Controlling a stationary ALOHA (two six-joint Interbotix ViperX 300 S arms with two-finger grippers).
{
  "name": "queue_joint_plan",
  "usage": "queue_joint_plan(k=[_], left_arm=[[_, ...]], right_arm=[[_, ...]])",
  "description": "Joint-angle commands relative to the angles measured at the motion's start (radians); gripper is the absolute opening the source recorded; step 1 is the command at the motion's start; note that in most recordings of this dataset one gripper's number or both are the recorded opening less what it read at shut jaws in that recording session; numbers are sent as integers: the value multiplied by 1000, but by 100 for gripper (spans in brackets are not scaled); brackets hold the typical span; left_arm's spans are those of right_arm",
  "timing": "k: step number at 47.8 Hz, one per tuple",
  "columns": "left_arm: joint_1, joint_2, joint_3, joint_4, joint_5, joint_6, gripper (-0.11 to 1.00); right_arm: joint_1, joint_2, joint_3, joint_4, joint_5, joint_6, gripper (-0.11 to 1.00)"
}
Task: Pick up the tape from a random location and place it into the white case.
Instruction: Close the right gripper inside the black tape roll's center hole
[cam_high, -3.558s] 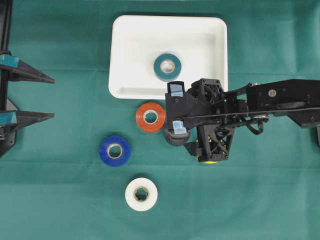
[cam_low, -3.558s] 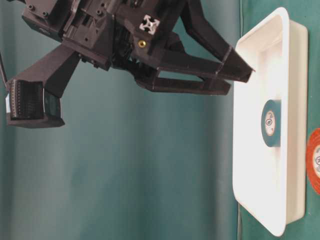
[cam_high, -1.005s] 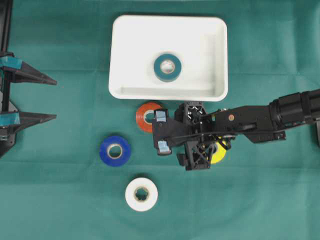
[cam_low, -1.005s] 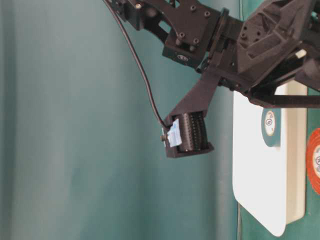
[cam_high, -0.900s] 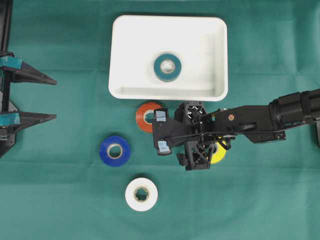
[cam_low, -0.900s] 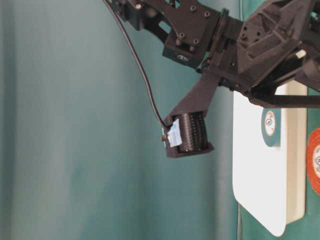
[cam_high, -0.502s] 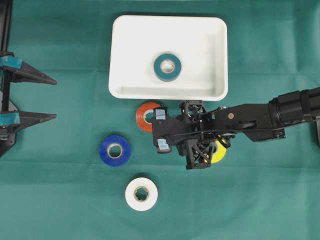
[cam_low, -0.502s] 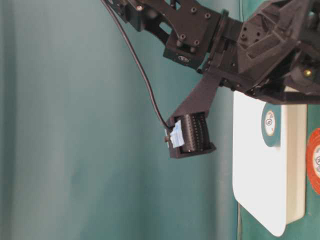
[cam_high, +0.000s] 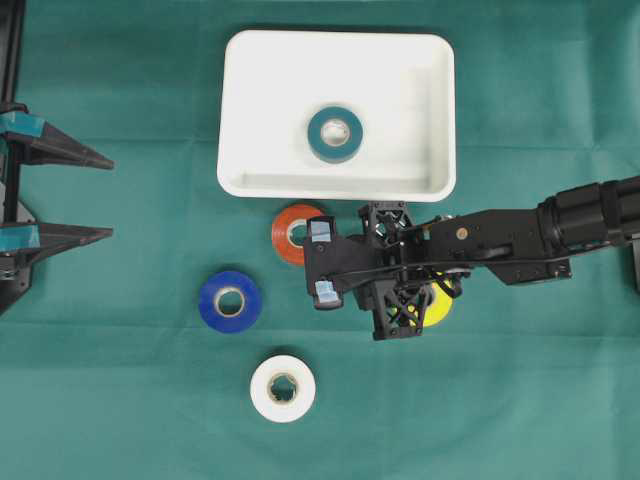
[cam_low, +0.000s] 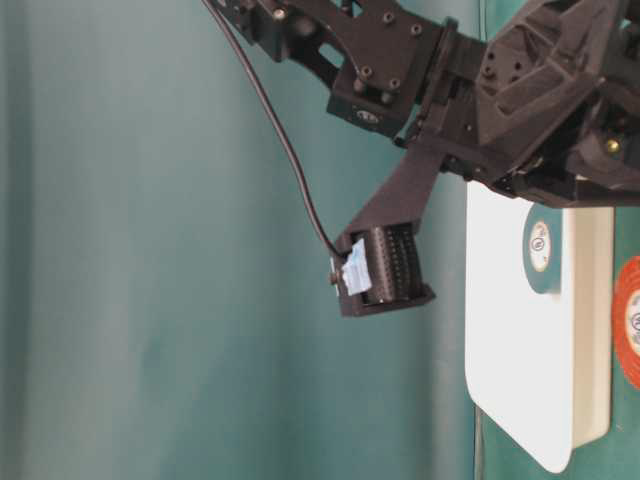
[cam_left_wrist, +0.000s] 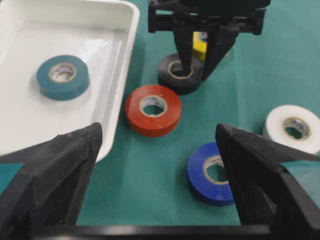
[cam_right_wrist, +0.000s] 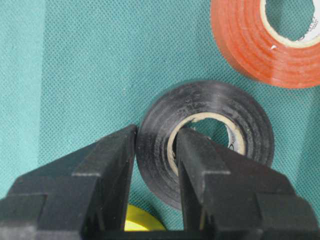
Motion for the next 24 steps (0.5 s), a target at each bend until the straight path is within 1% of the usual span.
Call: queue_joint_plan(k=[1, 15, 24], left_arm=[[0, 11, -11, -2, -6, 0, 91], [0, 11, -11, -2, -6, 0, 91], [0, 11, -11, -2, -6, 0, 91]], right_arm=[[0, -31, -14, 0, -3, 2, 27], [0, -57, -20, 3, 11, 5, 27], [0, -112, -57, 3, 92, 5, 27]])
